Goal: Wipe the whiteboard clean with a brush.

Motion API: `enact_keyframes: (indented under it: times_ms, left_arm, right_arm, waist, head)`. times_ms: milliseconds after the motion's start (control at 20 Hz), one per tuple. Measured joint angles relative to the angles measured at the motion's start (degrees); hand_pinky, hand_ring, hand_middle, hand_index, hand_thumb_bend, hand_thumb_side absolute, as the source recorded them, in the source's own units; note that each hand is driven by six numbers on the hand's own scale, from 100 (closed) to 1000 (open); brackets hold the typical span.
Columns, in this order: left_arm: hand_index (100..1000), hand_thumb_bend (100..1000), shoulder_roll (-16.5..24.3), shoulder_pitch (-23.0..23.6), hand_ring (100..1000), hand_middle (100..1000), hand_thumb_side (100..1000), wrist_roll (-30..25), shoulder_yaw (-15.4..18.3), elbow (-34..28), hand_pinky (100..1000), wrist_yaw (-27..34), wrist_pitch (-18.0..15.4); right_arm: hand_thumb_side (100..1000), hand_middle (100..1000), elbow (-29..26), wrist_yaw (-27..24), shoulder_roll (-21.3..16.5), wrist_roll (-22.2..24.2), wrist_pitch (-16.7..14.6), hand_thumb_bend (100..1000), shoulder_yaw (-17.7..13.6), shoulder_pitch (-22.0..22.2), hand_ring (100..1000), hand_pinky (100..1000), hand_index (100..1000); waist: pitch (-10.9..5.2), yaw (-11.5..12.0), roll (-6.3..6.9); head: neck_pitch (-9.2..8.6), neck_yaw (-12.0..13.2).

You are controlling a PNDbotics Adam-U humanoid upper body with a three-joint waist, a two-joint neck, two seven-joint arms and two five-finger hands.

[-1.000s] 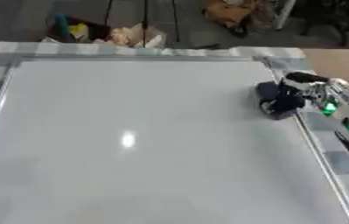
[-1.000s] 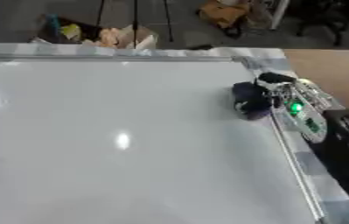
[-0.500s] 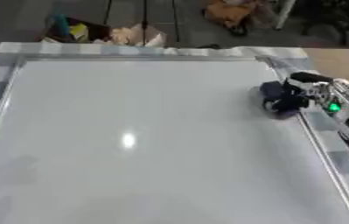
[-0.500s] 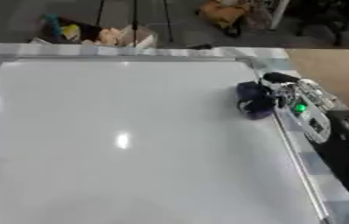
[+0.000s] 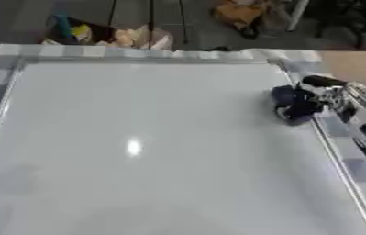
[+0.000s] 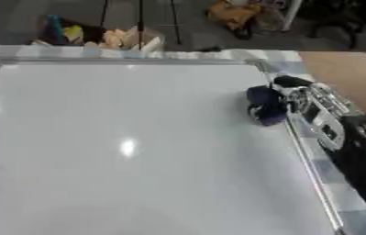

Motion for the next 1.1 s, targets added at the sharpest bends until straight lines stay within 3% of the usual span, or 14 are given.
enact_keyframes:
  times_ms: [500,1100]
  left_arm:
    - [610,103,0.00,-0.01,713,558,942,-0.19,0.00,0.00,369,0.18,0.23]
    - [610,102,0.00,-0.08,713,558,941,-0.19,-0.01,0.00,369,0.26,0.29]
  right_arm:
    - [534,258,-0.97,1.44,0.84,2.81,-1.71,100,2.26,-2.25,568,465,431]
    - [515,250,-1.33,-1.00,2.54,4.79,-2.32,100,3.51,-3.54,560,458,425]
  waist:
    - [-0.35,0.39,-0.53]
    - [-0.48,0.80,-0.72]
  head:
    - [0.00,-0.22]
    - [0.00,-0.57]
